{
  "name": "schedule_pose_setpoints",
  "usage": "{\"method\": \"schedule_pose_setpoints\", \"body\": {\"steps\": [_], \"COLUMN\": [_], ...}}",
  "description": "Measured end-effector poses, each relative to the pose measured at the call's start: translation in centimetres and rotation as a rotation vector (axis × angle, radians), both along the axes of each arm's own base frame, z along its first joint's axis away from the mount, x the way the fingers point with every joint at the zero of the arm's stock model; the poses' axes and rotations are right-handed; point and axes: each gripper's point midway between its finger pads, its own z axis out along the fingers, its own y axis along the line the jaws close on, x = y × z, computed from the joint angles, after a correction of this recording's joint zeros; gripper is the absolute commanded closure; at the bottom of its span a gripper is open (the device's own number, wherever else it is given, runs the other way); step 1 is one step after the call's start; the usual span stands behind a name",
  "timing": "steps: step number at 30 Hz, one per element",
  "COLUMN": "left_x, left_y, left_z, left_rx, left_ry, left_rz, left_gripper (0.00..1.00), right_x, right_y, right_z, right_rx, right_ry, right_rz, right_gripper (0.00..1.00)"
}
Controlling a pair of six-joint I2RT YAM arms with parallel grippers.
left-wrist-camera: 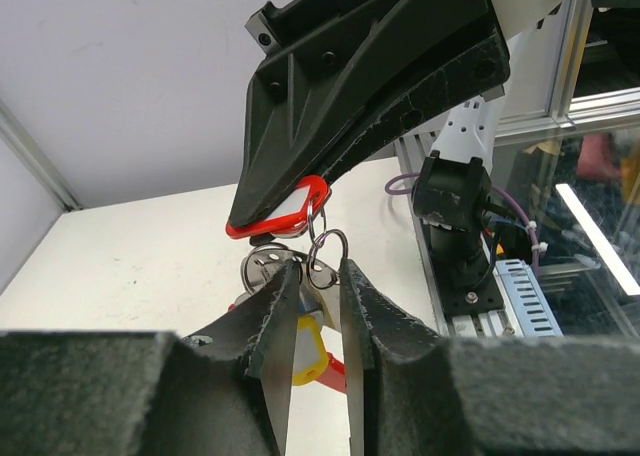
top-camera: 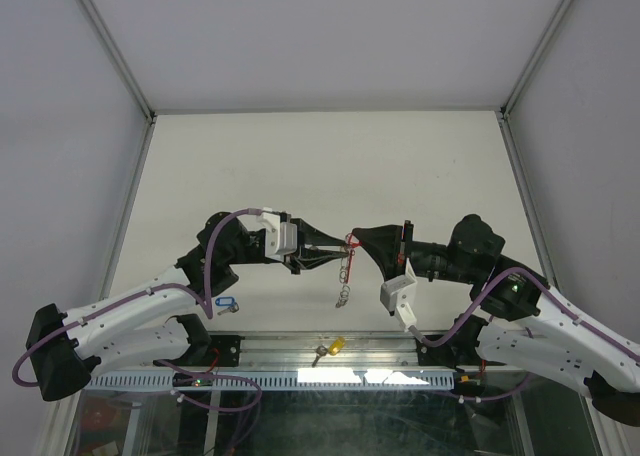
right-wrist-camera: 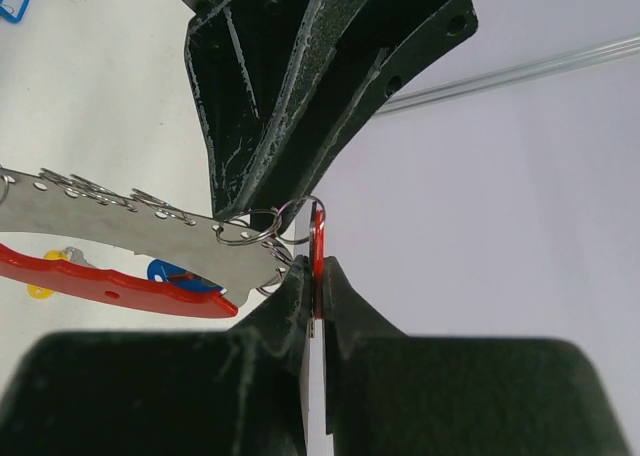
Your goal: Put the keys on the keyring
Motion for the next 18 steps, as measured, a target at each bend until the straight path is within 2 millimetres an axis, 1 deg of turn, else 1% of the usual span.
{"method": "schedule_pose_setpoints", "body": {"steps": [5, 9, 12, 18], "left_x": [-0.12, -0.06, -0.06, 0.01], "left_y": [-0.01, -0.10, -0.10, -0.19], "left_z": [0.05, 0.12, 0.21, 0.14], "left_rx": [0.004, 0.008, 0.007, 0.009], "left_ry": [-0.006, -0.006, -0.006, -0.005], "left_rz": [-0.007, -0.007, -0.008, -0.007], "left_gripper": [0.84, 0.91, 1.00, 1.00], "right_x": [0.00, 0.02, 0.06, 0.24], "right_y": [-0.01, -0.01, -0.03, -0.13], "right_z": [-0.02, -0.02, -0.01, -0.05], "right_rx": [-0.001, -0.001, -0.001, -0.003], "right_ry": [0.000, 0.000, 0.000, -0.001], "right_rz": [0.000, -0.002, -0.004, -0.015], "right_gripper": [1.00, 1.00, 1.00, 1.00]}}
